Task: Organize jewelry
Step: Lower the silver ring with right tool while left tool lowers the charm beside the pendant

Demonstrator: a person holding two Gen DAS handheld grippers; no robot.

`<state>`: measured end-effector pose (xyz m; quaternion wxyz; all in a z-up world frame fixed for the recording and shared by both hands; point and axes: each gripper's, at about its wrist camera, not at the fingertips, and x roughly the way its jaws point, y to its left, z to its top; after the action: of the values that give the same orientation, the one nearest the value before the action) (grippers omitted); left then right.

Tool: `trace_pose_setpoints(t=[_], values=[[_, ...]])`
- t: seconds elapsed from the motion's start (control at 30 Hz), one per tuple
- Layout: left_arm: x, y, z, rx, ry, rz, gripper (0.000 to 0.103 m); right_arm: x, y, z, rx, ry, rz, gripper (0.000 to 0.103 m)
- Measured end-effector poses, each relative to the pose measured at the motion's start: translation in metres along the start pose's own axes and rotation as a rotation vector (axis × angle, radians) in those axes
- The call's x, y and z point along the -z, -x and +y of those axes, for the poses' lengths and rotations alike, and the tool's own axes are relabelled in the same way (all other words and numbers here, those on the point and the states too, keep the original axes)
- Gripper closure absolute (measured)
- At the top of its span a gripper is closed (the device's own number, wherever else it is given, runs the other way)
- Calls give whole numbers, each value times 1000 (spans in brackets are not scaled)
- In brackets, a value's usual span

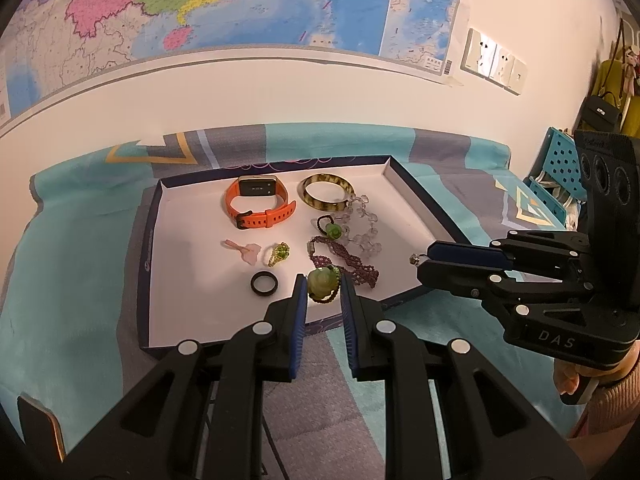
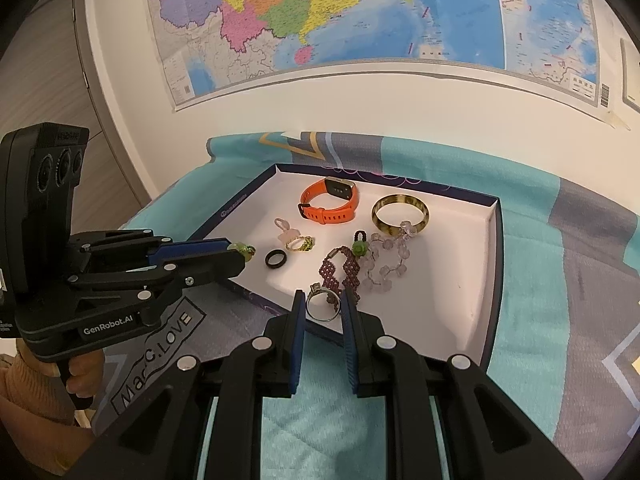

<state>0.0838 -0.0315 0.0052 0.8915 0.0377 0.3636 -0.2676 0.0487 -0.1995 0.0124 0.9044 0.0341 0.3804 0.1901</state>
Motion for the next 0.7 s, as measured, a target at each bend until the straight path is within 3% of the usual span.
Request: trace_pose_setpoints(t=[0.7], values=[[-4,-10,4,-11,6,8,86,-7,-10,-2,4,2,4,87]])
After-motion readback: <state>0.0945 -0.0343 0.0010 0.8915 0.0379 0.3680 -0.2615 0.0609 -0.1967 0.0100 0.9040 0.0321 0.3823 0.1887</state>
